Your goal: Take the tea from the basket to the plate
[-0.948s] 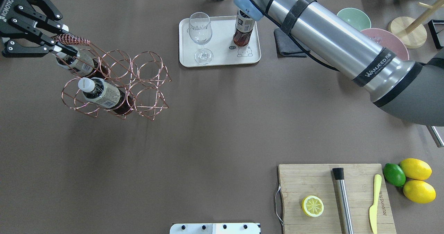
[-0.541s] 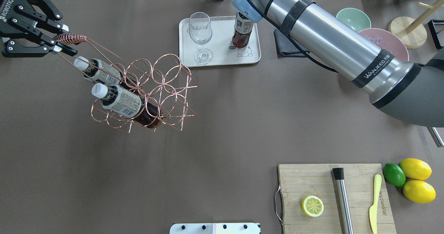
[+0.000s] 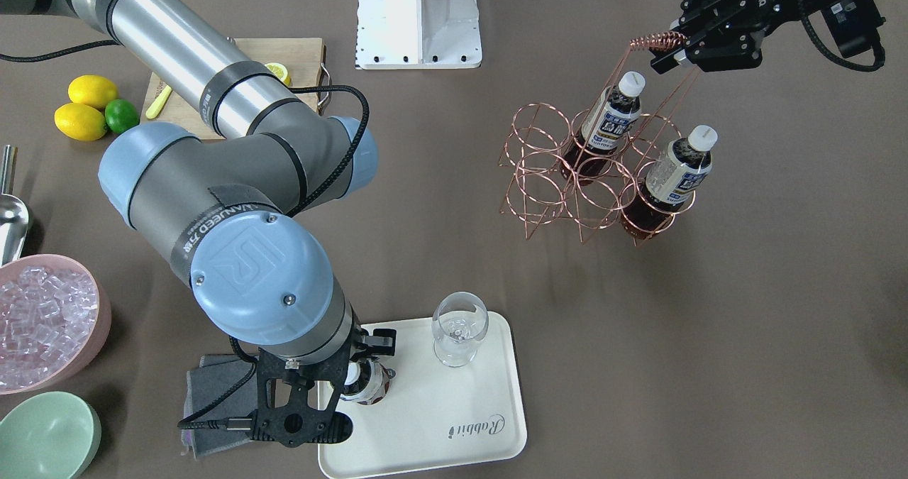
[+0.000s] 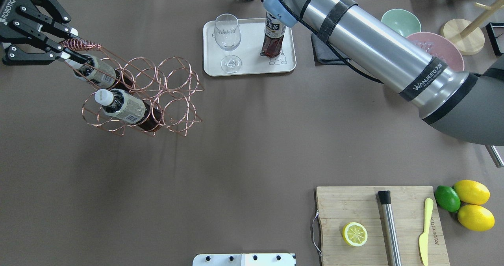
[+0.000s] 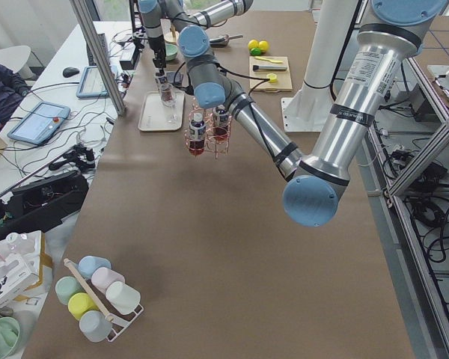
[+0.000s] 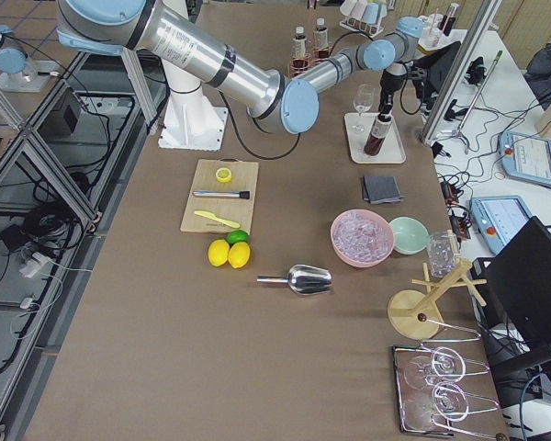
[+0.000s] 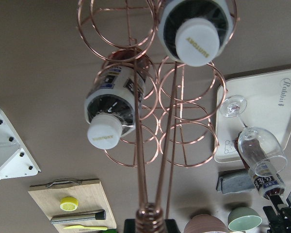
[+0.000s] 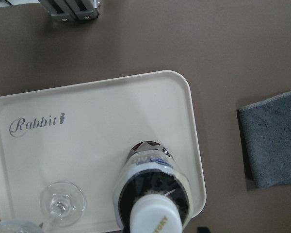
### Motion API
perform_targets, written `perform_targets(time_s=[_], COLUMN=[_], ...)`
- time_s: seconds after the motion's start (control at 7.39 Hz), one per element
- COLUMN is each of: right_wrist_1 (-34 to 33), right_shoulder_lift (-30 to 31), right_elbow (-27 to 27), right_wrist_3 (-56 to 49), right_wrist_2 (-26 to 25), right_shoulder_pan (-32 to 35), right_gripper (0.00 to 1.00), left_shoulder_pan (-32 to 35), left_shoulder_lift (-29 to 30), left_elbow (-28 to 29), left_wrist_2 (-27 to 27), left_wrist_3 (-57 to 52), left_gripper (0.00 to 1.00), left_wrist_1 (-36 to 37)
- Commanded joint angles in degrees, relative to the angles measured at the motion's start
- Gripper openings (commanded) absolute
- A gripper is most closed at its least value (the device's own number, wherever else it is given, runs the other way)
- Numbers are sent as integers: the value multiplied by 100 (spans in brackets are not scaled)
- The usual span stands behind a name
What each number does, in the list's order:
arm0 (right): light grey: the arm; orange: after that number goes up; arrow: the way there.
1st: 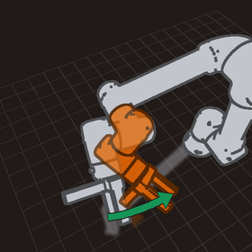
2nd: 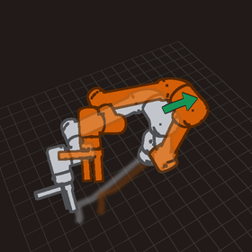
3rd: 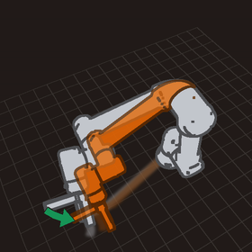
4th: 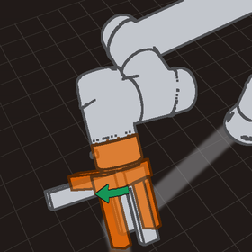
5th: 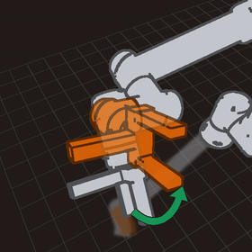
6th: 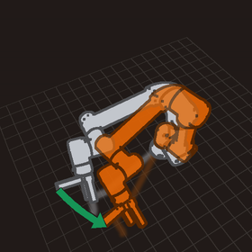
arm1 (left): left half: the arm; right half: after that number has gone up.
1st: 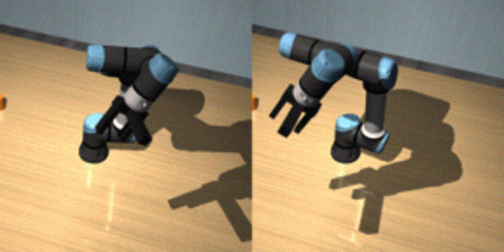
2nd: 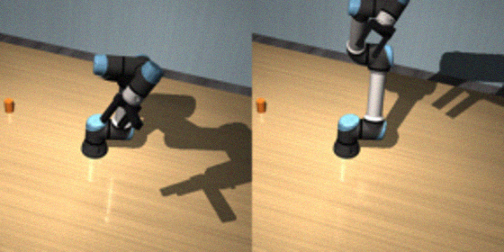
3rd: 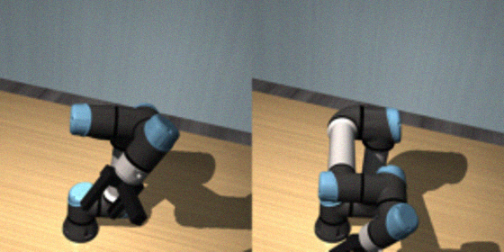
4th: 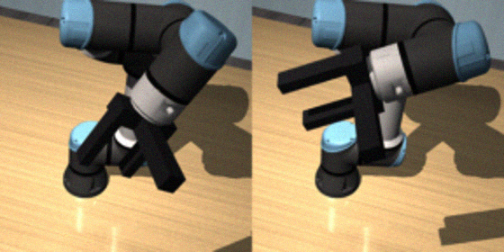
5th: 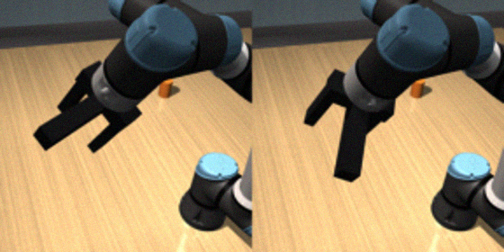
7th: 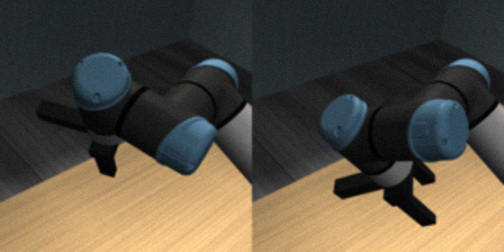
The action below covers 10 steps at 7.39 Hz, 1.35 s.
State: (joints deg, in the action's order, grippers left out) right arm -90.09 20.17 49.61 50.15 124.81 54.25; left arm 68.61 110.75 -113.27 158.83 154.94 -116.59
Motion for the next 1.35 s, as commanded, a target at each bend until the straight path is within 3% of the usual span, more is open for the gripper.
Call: perform_targets(time_s=[0.0, 0.54, 0.68, 0.81, 1.22], right_wrist_1=[1, -69, -348, -882, -1639], right_shoulder_lift=[4, 39, 213, 572, 2118], right_elbow=[22, 373, 748, 1413, 3523], right_wrist_3=[-14, -85, -233, -678, -1215], right_wrist_2=[0, 61, 87, 201, 316], right_shoulder_pan=[-3, 41, 146, 312, 612], right_gripper=[90, 95, 97, 97, 98], left_shoulder_pan=[979, 979, 927, 848, 786], left_shoulder_lift=[0, -62, -71, -62, 95], left_elbow=[1466, 1518, 1527, 1536, 1510], left_wrist_2=[1326, 1317, 1317, 1283, 1151], left_wrist_3=[-1502, -1493, -1520, -1528, -1493], left_gripper=[0, 0, 0, 0, 0], left_wrist_1=[14, 14, 14, 14, 57])
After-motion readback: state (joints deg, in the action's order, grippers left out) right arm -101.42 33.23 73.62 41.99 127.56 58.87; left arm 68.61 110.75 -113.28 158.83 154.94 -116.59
